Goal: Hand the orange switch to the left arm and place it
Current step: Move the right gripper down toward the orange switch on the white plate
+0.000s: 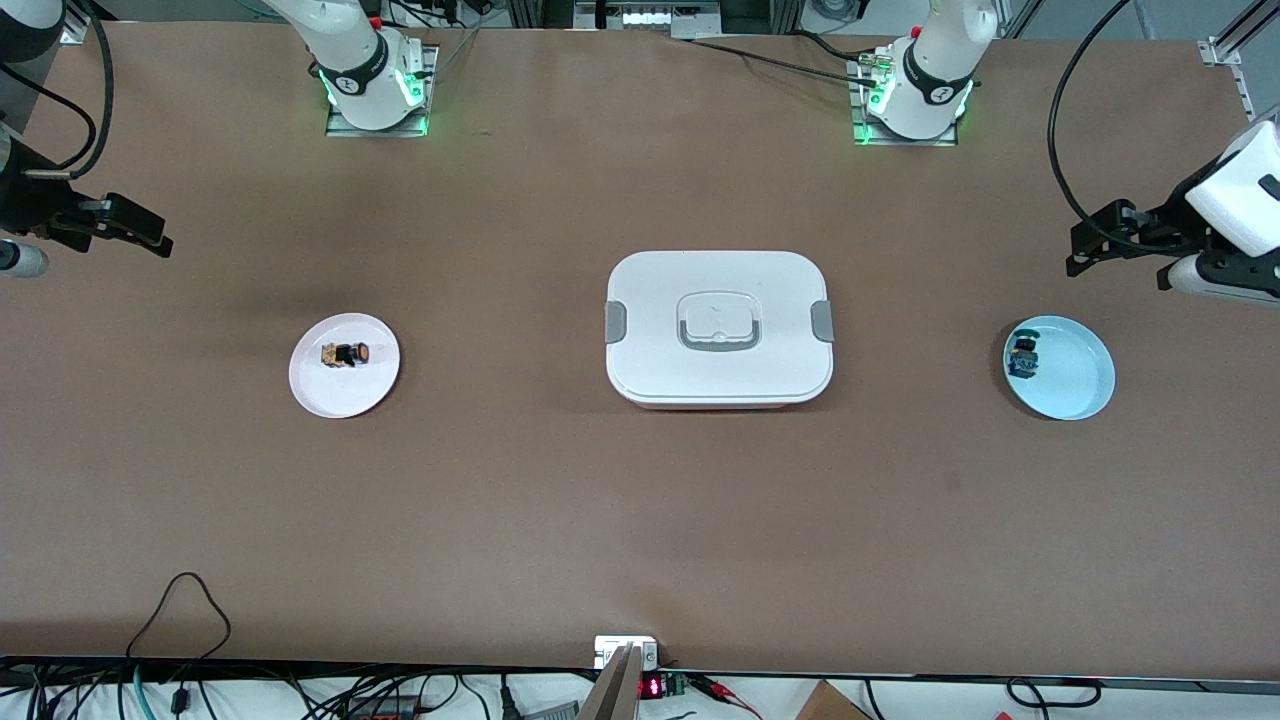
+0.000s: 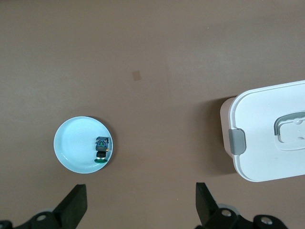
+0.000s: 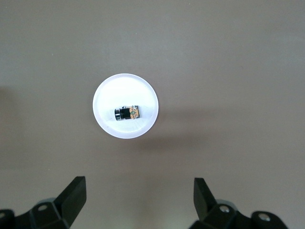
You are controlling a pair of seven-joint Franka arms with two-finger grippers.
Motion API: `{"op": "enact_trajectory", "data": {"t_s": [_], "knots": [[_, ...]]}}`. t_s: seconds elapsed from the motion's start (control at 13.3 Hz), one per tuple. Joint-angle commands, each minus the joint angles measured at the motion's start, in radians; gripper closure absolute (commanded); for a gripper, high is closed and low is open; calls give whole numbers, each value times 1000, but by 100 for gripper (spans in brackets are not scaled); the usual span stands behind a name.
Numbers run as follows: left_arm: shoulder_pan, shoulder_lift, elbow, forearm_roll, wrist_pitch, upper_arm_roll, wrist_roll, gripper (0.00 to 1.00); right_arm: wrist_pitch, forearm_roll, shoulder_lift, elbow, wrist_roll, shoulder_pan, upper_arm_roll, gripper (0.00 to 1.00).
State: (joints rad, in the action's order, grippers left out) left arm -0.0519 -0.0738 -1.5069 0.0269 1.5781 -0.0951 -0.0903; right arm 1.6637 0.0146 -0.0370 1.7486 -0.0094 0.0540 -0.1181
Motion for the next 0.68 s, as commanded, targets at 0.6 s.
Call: {"op": "enact_trajectory", "data": {"t_s": [0.6], "knots": [[1,-6,30,-8,-26,-3,-11,0,17,-10,32,0,-3,7,12,0]]}}
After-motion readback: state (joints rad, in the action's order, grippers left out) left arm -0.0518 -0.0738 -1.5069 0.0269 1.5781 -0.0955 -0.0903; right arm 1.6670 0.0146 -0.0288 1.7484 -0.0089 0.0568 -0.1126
